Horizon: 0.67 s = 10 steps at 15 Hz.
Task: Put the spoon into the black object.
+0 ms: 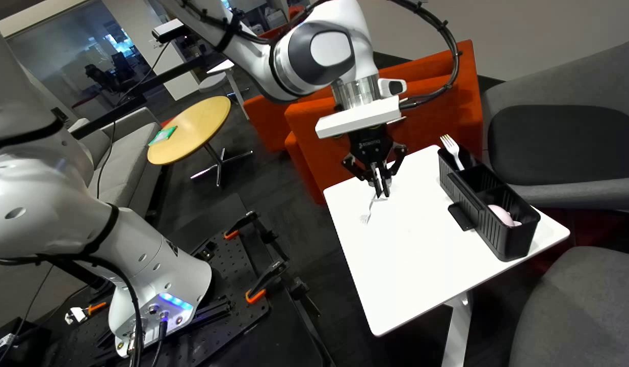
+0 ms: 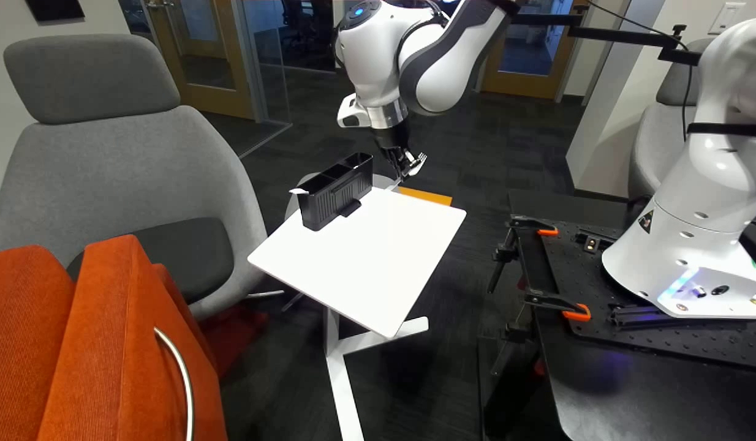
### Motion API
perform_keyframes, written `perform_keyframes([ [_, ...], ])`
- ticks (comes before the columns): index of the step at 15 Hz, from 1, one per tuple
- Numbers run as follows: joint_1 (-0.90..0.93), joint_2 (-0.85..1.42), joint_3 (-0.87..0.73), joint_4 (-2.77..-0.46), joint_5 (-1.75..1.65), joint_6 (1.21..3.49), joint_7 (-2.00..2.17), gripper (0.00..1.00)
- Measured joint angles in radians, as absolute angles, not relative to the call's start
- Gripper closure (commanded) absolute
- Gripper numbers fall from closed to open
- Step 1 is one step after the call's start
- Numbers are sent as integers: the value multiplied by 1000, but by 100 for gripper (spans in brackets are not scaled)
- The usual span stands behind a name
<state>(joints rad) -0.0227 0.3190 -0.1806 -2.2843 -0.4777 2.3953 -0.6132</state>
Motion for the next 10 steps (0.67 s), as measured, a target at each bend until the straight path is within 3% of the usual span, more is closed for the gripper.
perform_keyframes([
  [3, -24, 296, -176, -2265, -504, 2311, -605, 89],
  [4, -26, 296, -176, -2265, -505, 2310, -605, 97],
  [10, -30, 291, -166, -2256, -731, 2294, -574, 97],
])
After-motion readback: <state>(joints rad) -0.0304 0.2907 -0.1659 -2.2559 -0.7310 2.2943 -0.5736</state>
